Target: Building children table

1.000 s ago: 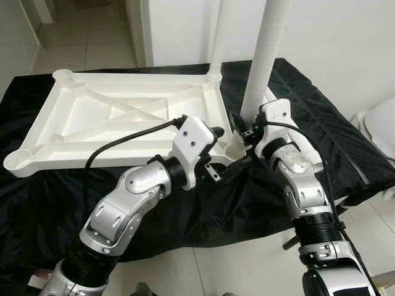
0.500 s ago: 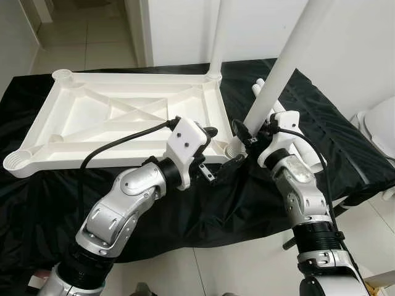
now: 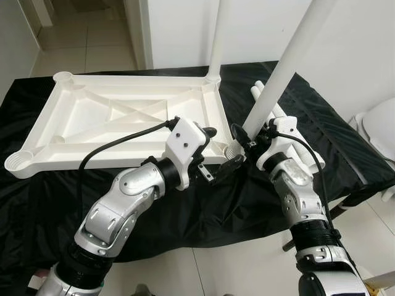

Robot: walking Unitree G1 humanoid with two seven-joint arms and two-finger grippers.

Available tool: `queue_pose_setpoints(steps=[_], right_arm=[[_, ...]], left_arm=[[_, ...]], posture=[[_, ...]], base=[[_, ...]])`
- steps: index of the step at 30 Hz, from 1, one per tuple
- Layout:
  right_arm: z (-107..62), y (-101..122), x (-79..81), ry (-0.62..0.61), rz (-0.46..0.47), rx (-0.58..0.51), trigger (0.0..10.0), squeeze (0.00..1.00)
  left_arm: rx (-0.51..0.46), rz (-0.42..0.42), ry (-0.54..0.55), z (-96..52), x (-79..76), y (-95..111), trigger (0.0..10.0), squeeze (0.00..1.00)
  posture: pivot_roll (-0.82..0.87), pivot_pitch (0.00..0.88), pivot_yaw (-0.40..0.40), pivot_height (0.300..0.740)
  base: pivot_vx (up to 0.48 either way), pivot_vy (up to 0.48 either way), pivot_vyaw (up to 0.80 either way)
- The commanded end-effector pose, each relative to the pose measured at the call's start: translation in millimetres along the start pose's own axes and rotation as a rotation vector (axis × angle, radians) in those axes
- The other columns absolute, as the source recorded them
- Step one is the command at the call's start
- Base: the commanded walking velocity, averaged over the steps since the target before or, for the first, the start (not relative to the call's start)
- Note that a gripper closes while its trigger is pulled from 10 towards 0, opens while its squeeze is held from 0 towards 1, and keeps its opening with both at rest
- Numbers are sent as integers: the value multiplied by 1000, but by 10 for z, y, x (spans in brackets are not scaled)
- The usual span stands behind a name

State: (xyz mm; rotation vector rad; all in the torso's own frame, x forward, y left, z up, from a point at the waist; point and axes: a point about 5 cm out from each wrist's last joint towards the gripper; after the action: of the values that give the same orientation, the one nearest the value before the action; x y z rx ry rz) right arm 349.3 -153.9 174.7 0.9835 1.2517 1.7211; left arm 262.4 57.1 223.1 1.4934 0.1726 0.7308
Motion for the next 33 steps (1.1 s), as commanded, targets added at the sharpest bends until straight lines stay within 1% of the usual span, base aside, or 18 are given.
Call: queue_pose_setpoints(steps=[1,3,8,13,14,15,16,18,20,21,23,25,27,28,29,30,33], right_arm=[[-34,-170,-38,-28,35,70,10000,0],[0,-211,-23,-35,64,82,10000,0],[24,-252,-5,-41,65,99,10000,0],[47,-345,58,-20,71,149,10000,0],[41,-361,75,-1,40,162,10000,0],[41,-361,75,-1,40,162,10000,0],[36,-371,85,11,18,169,10000,0],[36,-371,85,11,18,169,10000,0],[22,-357,119,58,-95,166,10000,0],[11,-351,150,89,-131,162,10000,0],[11,-351,150,89,-131,162,10000,0],[-26,-362,209,137,-160,157,10000,0],[-26,-362,209,137,-160,157,10000,0],[-61,-380,248,170,-172,155,10000,0],[-61,-380,248,170,-172,155,10000,0],[-97,-393,292,205,-192,150,10000,0],[-132,-411,329,231,-186,151,10000,0]], left_arm=[[-13,15,-42,-16,-17,17,10000,0],[-15,17,-41,-12,-19,24,10000,0],[-15,23,-39,-12,-16,30,10000,0],[-19,23,-38,-14,-23,45,10000,0],[-20,23,-38,-13,-25,49,10000,0],[-20,23,-38,-13,-25,49,10000,0],[-21,22,-38,-13,-26,50,10000,0],[-21,22,-38,-13,-26,50,10000,0],[-21,23,-39,-14,-32,51,10000,0],[-23,20,-40,-15,-35,53,10000,0],[-23,20,-40,-15,-35,53,10000,0],[-24,27,-42,-11,-39,63,10000,0],[-24,27,-42,-11,-39,63,10000,0],[-28,27,-41,-13,-38,79,10000,0],[-28,27,-41,-13,-38,79,10000,0],[-31,28,-40,-16,-35,89,10000,0],[-31,29,-39,-21,-31,95,10000,0]], posture=[[-20,56,-11,740],[-19,60,-12,740],[-18,62,-11,740],[-20,70,-12,740],[-18,71,-14,740],[-18,71,-14,740],[-18,71,-14,740],[-18,71,-14,740],[-24,72,-12,740],[-27,74,-12,740],[-27,74,-12,740],[-27,75,-12,740],[-27,75,-12,740],[-26,78,-12,740],[-26,78,-12,740],[-24,79,-11,740],[-25,79,-11,740]], base=[[0,0,0],[0,0,0],[0,0,0],[0,0,0],[0,0,0],[0,0,0],[0,0,0],[0,0,0],[0,0,0],[0,0,0],[0,0,0],[0,0,0],[0,0,0],[0,0,0],[0,0,0],[0,0,0],[0,0,0]])
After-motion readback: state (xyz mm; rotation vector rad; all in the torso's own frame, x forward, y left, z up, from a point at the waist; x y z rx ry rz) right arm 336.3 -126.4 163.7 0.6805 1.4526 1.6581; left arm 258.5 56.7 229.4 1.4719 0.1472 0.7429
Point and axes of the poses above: a point about 5 cm out from each wrist's last joint towards the gripper, its own z axis pointing out of the wrist towards the gripper, its own y axis along the axis of the wrist's last joint, x = y × z, and after that the axes turned 7 degrees about z, right-handed
